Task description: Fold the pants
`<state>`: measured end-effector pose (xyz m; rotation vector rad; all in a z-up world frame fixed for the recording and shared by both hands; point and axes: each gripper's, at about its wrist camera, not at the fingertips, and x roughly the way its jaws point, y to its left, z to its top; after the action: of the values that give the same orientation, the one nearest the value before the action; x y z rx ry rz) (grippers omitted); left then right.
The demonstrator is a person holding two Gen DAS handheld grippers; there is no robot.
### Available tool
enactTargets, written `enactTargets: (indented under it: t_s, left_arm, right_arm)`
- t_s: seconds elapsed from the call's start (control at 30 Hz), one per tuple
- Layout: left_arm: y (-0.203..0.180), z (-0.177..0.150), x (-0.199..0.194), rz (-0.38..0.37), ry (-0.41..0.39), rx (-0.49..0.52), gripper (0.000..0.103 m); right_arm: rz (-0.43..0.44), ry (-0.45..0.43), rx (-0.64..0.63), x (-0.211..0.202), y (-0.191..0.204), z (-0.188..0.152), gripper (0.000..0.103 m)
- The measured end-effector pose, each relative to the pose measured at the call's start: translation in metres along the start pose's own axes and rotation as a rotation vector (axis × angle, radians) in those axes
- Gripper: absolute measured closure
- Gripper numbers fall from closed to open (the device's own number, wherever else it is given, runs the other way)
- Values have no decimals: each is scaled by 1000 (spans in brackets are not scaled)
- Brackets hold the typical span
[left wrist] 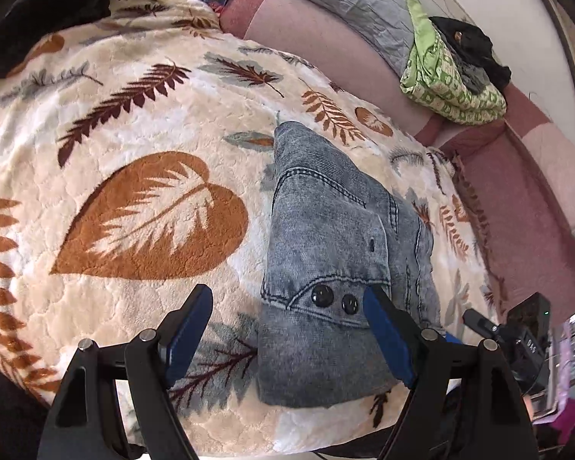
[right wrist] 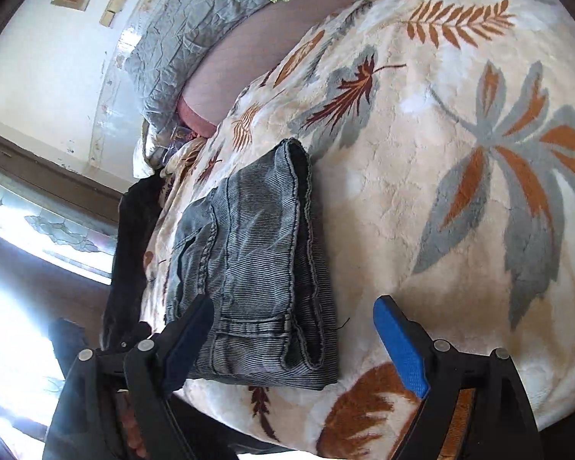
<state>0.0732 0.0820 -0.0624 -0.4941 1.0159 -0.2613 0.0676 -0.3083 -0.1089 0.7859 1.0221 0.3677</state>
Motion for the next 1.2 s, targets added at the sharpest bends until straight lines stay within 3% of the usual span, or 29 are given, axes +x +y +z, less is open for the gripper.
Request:
enactTargets:
  t_s: [0.13, 0.27, 0.43, 0.5, 0.57, 0.6, 0.63, 0.67, 0.8, 0.93, 1.2]
  left_arm:
    - [6, 21, 27, -108, 91, -70, 22]
    - [8, 32, 53, -131, 162, -103, 22]
    - [3, 39, 65, -169, 176, -99, 22]
    - [4, 41, 69, -177, 177, -97, 22]
    - [3, 43, 72, -174, 175, -87, 22]
    - [3, 43, 72, -159, 173, -78, 30]
    - [0, 43, 74, -131, 177, -59, 49]
    - [-2, 42, 76, -120, 189, -40, 57]
    - [-12, 38, 70, -76, 156, 22, 70]
    - [-23, 36, 56, -51, 121, 87, 80]
    - [-58, 62, 7, -56, -4, 232, 81]
  right_arm:
    - [41, 122, 49, 16, -1, 30, 15]
    - [47, 216, 116, 41, -8, 49, 15]
    - [94, 308, 145, 67, -3, 57, 15]
    - [85, 307, 150, 71, -2, 58, 16]
    - [39, 306, 134, 75, 1, 57, 30]
    - [6, 310, 128, 77, 0, 57, 50]
    - [-7, 311, 130, 78, -3, 56, 61]
    - [-11, 308, 119, 78, -3, 56, 62]
    - [-56, 273, 11, 75, 17, 51, 76]
    - [-57, 220, -57, 64, 39, 47, 80]
    - [-6, 125, -160, 27, 91, 60, 82]
